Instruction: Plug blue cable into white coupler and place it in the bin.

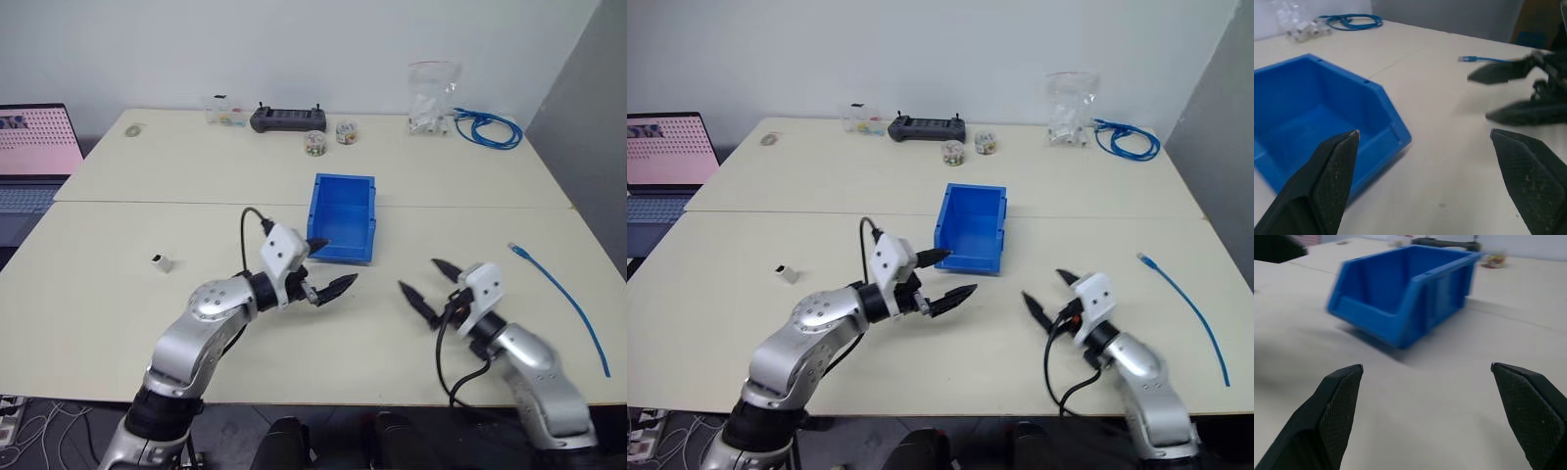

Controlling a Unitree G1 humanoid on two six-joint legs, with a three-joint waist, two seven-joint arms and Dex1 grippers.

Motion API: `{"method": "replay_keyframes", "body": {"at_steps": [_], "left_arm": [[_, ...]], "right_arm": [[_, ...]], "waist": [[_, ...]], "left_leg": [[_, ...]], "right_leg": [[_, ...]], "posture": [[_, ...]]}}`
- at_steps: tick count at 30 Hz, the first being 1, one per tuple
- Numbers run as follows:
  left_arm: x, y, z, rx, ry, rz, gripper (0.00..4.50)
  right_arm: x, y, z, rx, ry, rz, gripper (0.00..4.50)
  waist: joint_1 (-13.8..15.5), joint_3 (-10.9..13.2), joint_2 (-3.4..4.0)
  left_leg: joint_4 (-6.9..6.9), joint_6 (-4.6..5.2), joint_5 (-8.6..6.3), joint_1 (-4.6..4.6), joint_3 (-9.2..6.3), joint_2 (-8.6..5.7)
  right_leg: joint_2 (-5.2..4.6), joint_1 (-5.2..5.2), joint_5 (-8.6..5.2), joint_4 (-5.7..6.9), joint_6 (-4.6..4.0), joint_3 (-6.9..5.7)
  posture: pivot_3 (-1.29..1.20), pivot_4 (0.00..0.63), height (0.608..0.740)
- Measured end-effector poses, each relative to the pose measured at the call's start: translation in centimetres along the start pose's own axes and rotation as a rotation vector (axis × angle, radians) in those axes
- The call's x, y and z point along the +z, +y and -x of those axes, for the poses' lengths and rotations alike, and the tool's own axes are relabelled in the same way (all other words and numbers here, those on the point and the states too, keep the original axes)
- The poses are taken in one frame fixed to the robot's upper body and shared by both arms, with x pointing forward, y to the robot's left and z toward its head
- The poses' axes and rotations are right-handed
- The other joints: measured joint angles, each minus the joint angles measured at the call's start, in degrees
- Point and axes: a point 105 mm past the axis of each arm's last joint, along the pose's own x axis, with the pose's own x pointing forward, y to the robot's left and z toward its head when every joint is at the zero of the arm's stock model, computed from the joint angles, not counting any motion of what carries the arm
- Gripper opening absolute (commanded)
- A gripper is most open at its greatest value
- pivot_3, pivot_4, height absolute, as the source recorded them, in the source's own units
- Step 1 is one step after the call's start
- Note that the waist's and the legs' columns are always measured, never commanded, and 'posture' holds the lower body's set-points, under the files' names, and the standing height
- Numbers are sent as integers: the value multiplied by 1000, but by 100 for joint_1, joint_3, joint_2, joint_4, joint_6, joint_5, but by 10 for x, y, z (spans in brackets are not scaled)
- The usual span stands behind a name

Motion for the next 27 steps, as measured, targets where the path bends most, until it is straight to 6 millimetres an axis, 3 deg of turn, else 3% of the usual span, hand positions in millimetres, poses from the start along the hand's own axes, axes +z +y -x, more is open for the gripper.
{"method": "replay_keyframes", "body": {"at_steps": [5, 12, 20, 23, 27], "left_arm": [[10, -3, -22, -51, 23, -62, 4500], [21, -13, -34, -124, 29, -115, 4500], [24, -19, -38, -147, 37, -111, 4500], [24, -22, -39, -155, 38, -112, 4500], [24, -23, -40, -161, 37, -113, 4500]], "right_arm": [[1, -75, 18, -147, 120, 82, 4455], [-21, -144, 25, -180, 345, 122, 4455], [-41, -172, 19, -186, 464, 32, 4455], [-44, -176, 16, -176, 489, -5, 3960], [-45, -179, 14, -166, 499, -32, 2873]], "waist": [[-9, 3, -3], [-54, 9, 0], [-104, 13, 0], [-121, 13, 0], [-122, 13, 0]], "left_leg": [[-1, 0, 0, 0, 4, 3], [0, 2, 1, 4, 15, 4], [2, 0, 2, 3, 16, 5], [2, 0, 2, 3, 16, 4], [4, -1, 2, 4, 13, 4]], "right_leg": [[0, 1, 6, 0, -10, 2], [2, 2, 15, 0, -27, 8], [-1, 3, 16, 1, -29, 10], [-3, 4, 17, 0, -29, 12], [-3, 8, 17, 0, -29, 9]], "posture": [[0, 150, 740], [0, 150, 740], [0, 150, 740], [0, 150, 740], [0, 150, 740]]}}
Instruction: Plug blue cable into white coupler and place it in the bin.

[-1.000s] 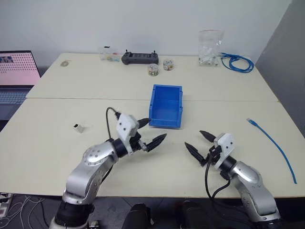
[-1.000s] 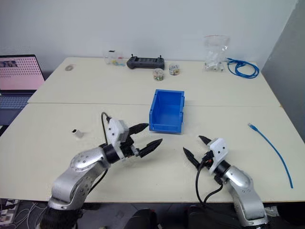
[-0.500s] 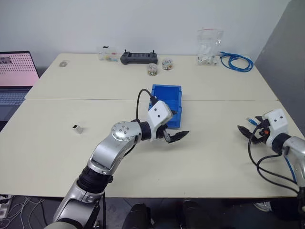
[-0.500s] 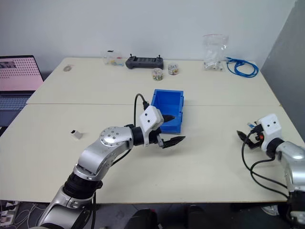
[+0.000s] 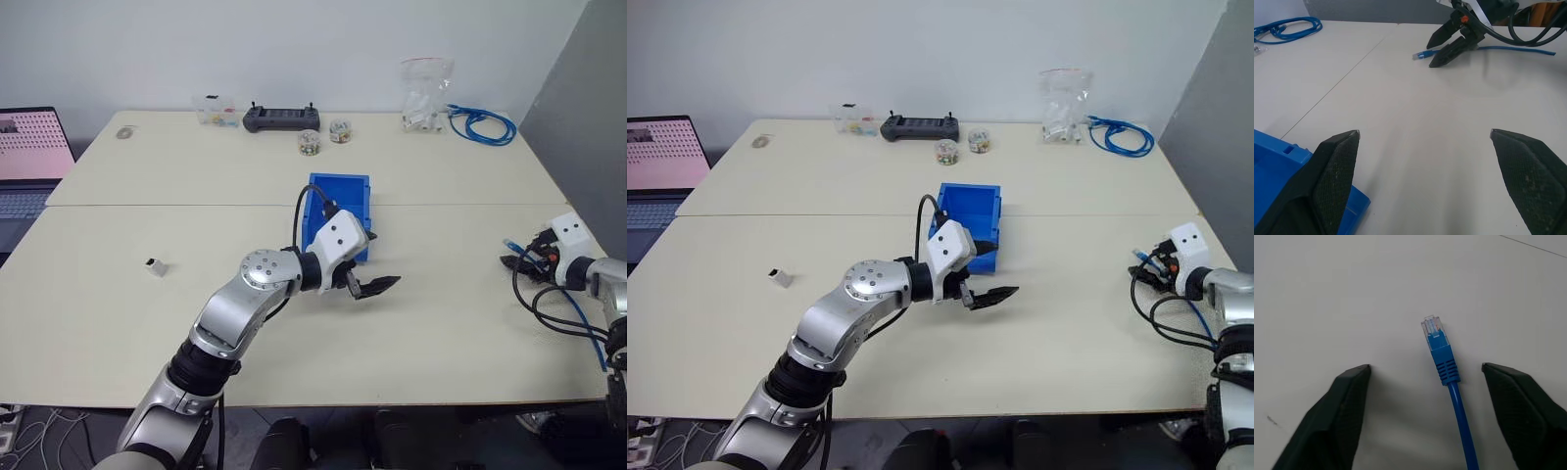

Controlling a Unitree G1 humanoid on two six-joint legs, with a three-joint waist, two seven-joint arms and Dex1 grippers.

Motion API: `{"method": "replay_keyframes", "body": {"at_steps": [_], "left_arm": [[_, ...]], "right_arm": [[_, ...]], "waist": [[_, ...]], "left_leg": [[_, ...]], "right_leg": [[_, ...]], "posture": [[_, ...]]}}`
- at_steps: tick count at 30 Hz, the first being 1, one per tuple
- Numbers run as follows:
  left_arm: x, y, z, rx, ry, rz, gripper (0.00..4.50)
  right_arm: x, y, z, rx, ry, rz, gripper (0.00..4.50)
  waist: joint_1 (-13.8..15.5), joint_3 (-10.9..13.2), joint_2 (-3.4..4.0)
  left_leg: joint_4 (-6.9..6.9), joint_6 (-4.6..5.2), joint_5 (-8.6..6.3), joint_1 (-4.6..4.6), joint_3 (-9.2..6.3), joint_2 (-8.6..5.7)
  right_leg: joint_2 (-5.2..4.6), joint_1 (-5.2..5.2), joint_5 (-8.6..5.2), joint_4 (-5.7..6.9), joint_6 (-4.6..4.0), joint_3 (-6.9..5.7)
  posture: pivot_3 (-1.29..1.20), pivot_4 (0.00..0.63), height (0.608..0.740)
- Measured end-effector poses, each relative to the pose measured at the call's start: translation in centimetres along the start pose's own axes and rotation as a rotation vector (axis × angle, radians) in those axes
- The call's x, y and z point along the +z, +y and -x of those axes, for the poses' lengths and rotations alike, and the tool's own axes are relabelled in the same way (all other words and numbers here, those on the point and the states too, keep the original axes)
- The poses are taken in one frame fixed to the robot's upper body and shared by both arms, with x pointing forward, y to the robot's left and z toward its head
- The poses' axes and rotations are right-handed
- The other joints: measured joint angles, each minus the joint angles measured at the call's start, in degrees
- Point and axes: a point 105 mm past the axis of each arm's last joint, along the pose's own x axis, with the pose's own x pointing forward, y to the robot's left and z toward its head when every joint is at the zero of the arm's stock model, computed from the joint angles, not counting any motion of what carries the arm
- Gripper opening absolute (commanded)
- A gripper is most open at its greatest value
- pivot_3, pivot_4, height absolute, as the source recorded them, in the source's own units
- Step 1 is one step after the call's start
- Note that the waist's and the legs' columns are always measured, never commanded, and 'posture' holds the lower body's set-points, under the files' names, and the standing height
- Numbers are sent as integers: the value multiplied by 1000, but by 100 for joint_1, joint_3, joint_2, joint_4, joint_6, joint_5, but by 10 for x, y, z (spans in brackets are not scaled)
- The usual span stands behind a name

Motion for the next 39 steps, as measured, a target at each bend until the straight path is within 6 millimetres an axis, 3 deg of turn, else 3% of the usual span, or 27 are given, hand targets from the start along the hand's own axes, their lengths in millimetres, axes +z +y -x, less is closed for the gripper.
{"method": "replay_keyframes", "body": {"at_steps": [7, 11, 15, 20, 23, 27, 28, 31, 37, 39], "left_arm": [[0, -1, 0, -4, 1, -1, 4500], [0, -2, 0, -12, 2, -1, 4500], [-11, -6, 8, -43, 38, 9, 4500], [-41, -12, 47, -82, 146, 50, 4500], [-55, -19, 71, -102, 213, 41, 4500], [-81, -27, 108, -92, 306, 79, 4500], [-88, -27, 118, -78, 333, 71, 4500], [-102, -28, 135, -49, 374, 57, 4500], [-114, -28, 146, -21, 385, 30, 4500], [-115, -26, 151, 1, 376, 21, 4500]], "right_arm": [[0, 4, -3, 34, 2, 1, 942], [-1, 5, -4, 43, 3, -4, 99], [-1, 10, -2, 83, -9, 66, 90], [-2, 43, 13, 271, -19, 346, 77], [3, 79, 22, 421, -44, 447, 74], [23, 158, 36, 690, -111, 548, 72], [31, 188, 35, 766, -153, 566, 72], [38, 243, 29, 914, -202, 562, 72], [46, 294, 16, 1024, -215, 596, 72], [50, 309, 2, 1039, -206, 611, 72]], "waist": [[0, 0, 0], [0, 0, 0], [-7, 0, 0], [-27, 7, 14], [-30, 10, 16], [-32, 16, 24], [-35, 19, 18], [-9, 21, 16], [107, 26, 12], [110, 26, 11]], "left_leg": [[3, -1, 0, 5, -1, 0], [3, -1, 1, 8, -1, 0], [0, -2, 1, 10, -3, 3], [-3, -2, 0, 12, -6, 8], [-3, -1, -1, 22, -5, 7], [-4, 0, -2, 27, -11, 14], [-6, 0, -2, 29, -13, 18], [-7, 0, -2, 27, -13, 15], [-2, 1, -3, -6, -20, 5], [-4, 1, -2, -5, -18, 7]], "right_leg": [[-2, 7, 0, 0, 0, 0], [-3, 11, 0, -1, 0, -1], [-2, 11, -1, -1, 1, -1], [-1, 9, -4, 2, 2, -4], [-1, 16, -9, 3, 11, -1], [0, 14, -20, 5, 29, -4], [3, 16, -23, 2, 26, -6], [1, 14, -25, 0, 24, -7], [-9, -7, -7, -13, -4, -16], [-9, -11, -7, -10, -5, -15]], "posture": [[0, 150, 740], [0, 150, 740], [0, 150, 740], [0, 150, 740], [0, 150, 740], [0, 150, 740], [0, 150, 740], [0, 150, 740], [0, 150, 740], [0, 150, 740]]}}
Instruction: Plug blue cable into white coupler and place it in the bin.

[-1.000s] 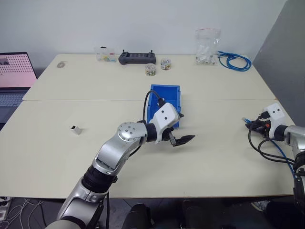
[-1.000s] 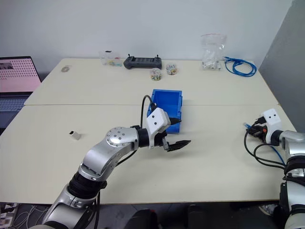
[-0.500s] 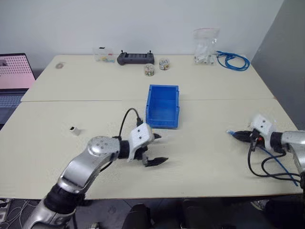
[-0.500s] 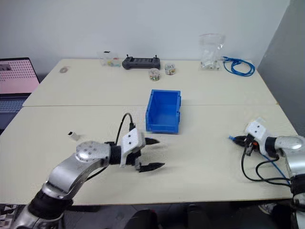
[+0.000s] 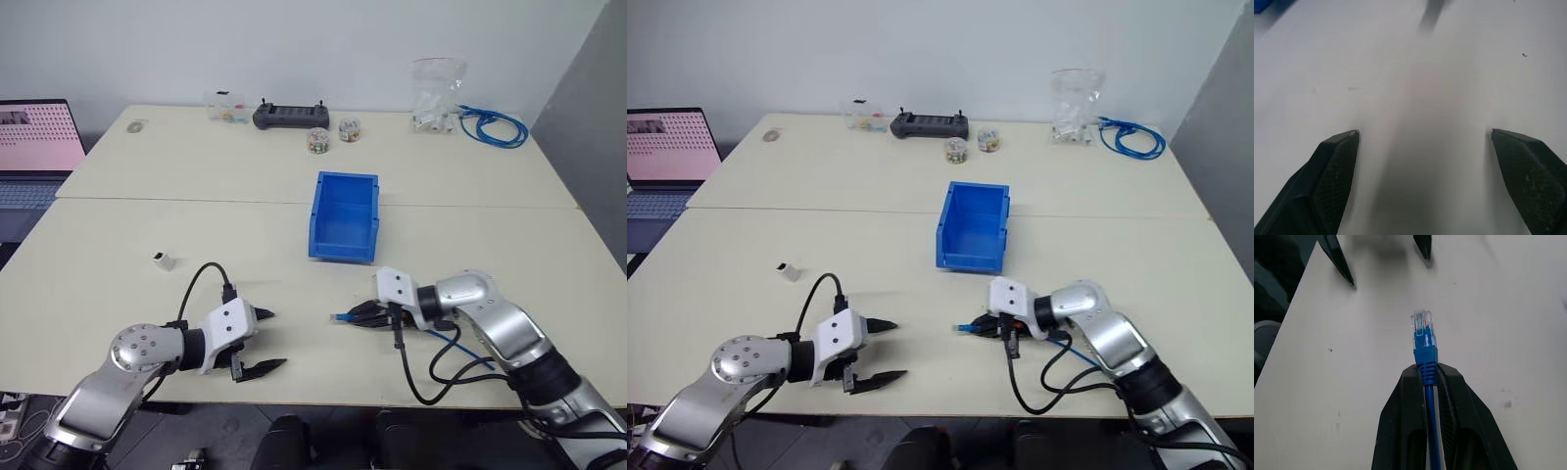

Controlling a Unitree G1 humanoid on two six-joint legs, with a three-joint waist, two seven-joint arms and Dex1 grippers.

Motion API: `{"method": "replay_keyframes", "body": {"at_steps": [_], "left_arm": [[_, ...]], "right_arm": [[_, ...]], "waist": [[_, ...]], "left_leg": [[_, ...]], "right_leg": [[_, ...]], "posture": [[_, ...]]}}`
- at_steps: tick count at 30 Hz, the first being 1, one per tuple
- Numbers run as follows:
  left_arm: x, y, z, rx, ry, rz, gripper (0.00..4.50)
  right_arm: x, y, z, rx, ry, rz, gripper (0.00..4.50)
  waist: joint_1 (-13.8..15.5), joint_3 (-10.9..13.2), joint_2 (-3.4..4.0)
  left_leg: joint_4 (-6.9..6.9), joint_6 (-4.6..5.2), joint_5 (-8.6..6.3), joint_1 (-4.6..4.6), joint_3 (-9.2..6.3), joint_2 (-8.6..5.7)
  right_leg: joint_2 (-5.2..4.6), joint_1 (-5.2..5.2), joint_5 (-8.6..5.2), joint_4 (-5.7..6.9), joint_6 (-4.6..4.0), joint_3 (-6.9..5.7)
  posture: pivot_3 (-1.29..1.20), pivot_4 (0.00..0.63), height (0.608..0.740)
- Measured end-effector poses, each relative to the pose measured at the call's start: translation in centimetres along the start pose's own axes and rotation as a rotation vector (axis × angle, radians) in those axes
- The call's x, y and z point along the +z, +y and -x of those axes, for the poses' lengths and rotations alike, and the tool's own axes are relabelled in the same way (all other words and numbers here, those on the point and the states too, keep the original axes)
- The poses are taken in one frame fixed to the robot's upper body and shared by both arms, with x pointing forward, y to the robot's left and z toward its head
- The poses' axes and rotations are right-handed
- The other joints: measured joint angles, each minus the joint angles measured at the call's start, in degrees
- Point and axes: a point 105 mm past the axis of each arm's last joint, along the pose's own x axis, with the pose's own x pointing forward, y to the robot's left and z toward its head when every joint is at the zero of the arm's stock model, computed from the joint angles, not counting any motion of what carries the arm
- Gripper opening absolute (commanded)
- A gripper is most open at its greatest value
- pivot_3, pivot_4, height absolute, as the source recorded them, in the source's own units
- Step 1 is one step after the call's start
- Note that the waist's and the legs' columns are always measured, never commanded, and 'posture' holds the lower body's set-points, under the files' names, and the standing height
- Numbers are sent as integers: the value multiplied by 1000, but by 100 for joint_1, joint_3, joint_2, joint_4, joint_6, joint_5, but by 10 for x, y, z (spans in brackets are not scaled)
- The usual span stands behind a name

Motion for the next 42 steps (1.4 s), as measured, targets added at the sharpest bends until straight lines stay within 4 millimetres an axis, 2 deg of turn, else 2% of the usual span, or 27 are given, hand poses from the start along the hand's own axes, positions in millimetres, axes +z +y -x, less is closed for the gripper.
{"method": "replay_keyframes", "body": {"at_steps": [1, 3, 4, 7, 12, 15, 18, 24, 27, 37, 42], "left_arm": [[-1, 1, 1, 8, -4, -1, 4500], [0, 5, 3, 31, -19, -11, 4500], [0, 6, 3, 42, -22, -18, 4500], [-7, 9, 4, 59, 1, -10, 4500], [-1, 14, 0, 68, -29, -31, 4500], [10, 21, -13, 61, -77, -58, 4500], [14, 22, -26, 23, -95, -80, 4500], [16, 23, -39, -19, -111, -138, 4500], [18, 24, -42, -40, -113, -182, 4063], [20, 15, -51, -134, -107, -255, 2041], [20, 15, -57, -154, -95, -282, 1020]], "right_arm": [[1, -2, -7, 4, 3, 4, 72], [3, -2, -25, 36, 6, 20, 781], [1, -3, -31, 39, 13, 26, 933], [5, -11, -38, 23, -5, 40, 1797], [4, -13, -36, 14, -11, 33, 2706], [6, -13, -12, -27, -52, -38, 3487], [8, -4, 16, -54, -65, -78, 3487], [-10, 27, 38, -65, -28, -193, 3487], [-6, 31, 46, -105, -41, -211, 3532], [5, 37, 60, -187, -74, -227, 3532], [5, 42, 61, -190, -83, -243, 3532]], "waist": [[-10, 0, 0], [-16, 0, 0], [-16, 0, 0], [-15, 0, 0], [-14, 1, 0], [47, 0, 0], [24, -1, -2], [-12, 0, -2], [-25, -1, -2], [13, -2, -1], [22, -4, -1]], "left_leg": [[0, 0, 0, 0, 2, 1], [-3, 0, 0, -2, 1, 2], [-3, 0, 0, -3, 1, 2], [-2, 0, 0, -3, 2, 1], [-2, 0, 0, -2, 2, 0], [3, 0, 0, -11, -5, -5], [0, 1, -1, -10, -3, -4], [-1, 1, 0, -6, -1, 2], [0, 1, 0, -1, 0, 2], [2, 1, 0, 8, -4, -3], [1, 2, -1, 20, -5, -3]], "right_leg": [[1, -6, 0, 5, 0, 1], [2, -11, -1, 14, -2, -1], [3, -12, -1, 15, -2, -1], [2, -12, 0, 16, -2, 0], [2, -12, 0, 18, -2, -1], [0, -9, 0, 15, -1, -6], [-1, -10, 1, 12, 0, -4], [5, -12, -1, 19, 1, -3], [7, -8, -10, 18, 18, -2], [3, 12, -16, 9, 29, -5], [3, 25, -17, 6, 31, -6]], "posture": [[0, 150, 740], [0, 150, 740], [0, 150, 740], [0, 150, 740], [0, 150, 740], [0, 150, 740], [0, 150, 740], [0, 150, 740], [0, 150, 740], [0, 150, 740], [0, 150, 740]]}}
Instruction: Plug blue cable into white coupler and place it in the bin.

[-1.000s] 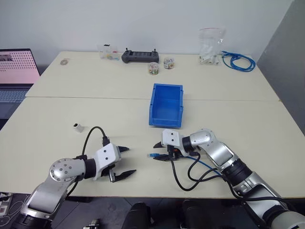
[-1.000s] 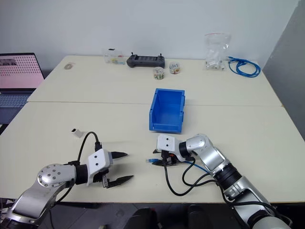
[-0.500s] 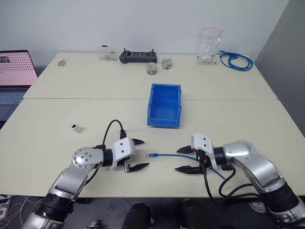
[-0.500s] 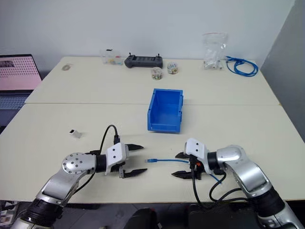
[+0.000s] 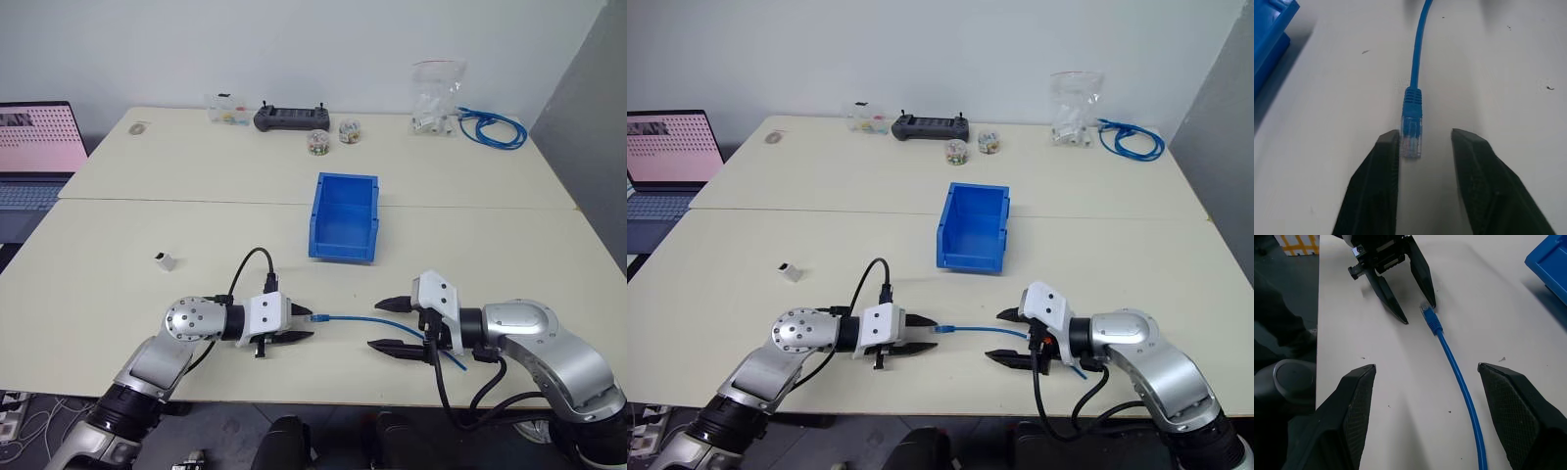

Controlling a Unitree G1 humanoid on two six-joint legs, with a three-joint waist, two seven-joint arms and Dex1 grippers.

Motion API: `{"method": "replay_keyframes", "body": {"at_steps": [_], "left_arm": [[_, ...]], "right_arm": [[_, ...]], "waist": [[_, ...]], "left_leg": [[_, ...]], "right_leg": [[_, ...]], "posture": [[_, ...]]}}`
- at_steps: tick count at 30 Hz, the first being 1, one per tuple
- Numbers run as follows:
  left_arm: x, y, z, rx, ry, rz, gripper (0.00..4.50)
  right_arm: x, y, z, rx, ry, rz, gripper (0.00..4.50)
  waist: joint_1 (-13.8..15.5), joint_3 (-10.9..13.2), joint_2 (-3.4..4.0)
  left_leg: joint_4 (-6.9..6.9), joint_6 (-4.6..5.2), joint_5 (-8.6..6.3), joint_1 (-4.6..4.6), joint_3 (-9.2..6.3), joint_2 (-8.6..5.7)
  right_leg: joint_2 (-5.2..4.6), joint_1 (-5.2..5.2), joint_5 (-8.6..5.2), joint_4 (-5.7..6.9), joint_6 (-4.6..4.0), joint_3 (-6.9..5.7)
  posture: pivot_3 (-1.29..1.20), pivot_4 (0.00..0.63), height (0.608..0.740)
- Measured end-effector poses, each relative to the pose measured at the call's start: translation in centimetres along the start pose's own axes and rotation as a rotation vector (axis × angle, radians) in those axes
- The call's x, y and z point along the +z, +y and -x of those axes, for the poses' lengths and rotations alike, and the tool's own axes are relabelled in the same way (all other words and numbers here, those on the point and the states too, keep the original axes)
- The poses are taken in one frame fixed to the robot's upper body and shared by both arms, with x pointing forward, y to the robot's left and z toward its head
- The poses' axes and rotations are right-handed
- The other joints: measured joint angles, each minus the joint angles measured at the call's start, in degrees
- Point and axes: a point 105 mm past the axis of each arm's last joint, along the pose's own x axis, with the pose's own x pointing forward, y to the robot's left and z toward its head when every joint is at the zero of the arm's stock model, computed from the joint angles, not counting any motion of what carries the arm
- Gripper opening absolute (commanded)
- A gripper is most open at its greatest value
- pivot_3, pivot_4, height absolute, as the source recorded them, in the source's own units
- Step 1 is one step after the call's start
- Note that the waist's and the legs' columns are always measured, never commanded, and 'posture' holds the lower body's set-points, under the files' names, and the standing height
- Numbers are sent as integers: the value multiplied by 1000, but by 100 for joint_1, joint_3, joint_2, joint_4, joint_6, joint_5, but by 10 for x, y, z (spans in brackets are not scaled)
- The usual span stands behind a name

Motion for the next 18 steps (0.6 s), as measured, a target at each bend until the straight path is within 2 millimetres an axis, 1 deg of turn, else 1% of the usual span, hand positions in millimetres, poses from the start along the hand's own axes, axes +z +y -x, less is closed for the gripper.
{"method": "replay_keyframes", "body": {"at_steps": [3, 4, 9, 11, 13, 15, 16, 18], "left_arm": [[1, 2, -5, -2, 2, -10, 366], [1, 3, -5, 1, 3, -16, 225], [5, 6, -9, 15, -4, -20, 231], [7, 7, -10, 15, -9, 47, 231], [12, 7, -12, 6, -36, 176, 231], [26, 10, -14, -14, -97, 300, 231], [35, 13, -13, -16, -131, 331, 230], [57, 26, -5, -6, -211, 393, 230]], "right_arm": [[3, 6, 0, 17, -11, -5, 3532], [2, 8, 0, 18, -14, -10, 3532], [0, 11, -1, 14, -23, -57, 3532], [3, 15, -2, 23, -47, -81, 3532], [5, 22, -3, 36, -74, -117, 3532], [5, 28, -4, 54, -83, -158, 3532], [4, 30, -3, 59, -85, -172, 3532], [4, 35, -2, 68, -98, -215, 3532]], "waist": [[2, -3, 0], [2, -4, 0], [2, -5, 0], [2, -4, -1], [2, -1, -5], [1, 4, -14], [1, 5, -16], [-5, 6, -17]], "left_leg": [[0, 0, 0, 1, 0, 0], [0, 0, 0, 2, 0, 0], [0, 0, 0, 2, 0, 0], [0, 0, 0, 1, -1, 0], [2, 0, 0, -9, -6, 0], [3, 0, 0, -17, -10, 0], [4, 0, 0, -19, -14, 0], [3, 0, 0, -19, -15, 0]], "right_leg": [[0, 1, 0, 0, 1, 0], [0, 2, 0, 0, 1, 0], [0, 3, 0, 0, 1, 0], [0, 2, 0, 1, 1, -1], [1, -3, -1, 0, 3, -5], [2, -8, -2, 0, 4, -8], [2, -9, -2, 0, 4, -11], [2, -8, -2, 0, 4, -11]], "posture": [[0, 150, 740], [0, 150, 740], [0, 150, 740], [0, 150, 740], [0, 150, 740], [0, 150, 740], [0, 150, 740], [0, 150, 740]]}}
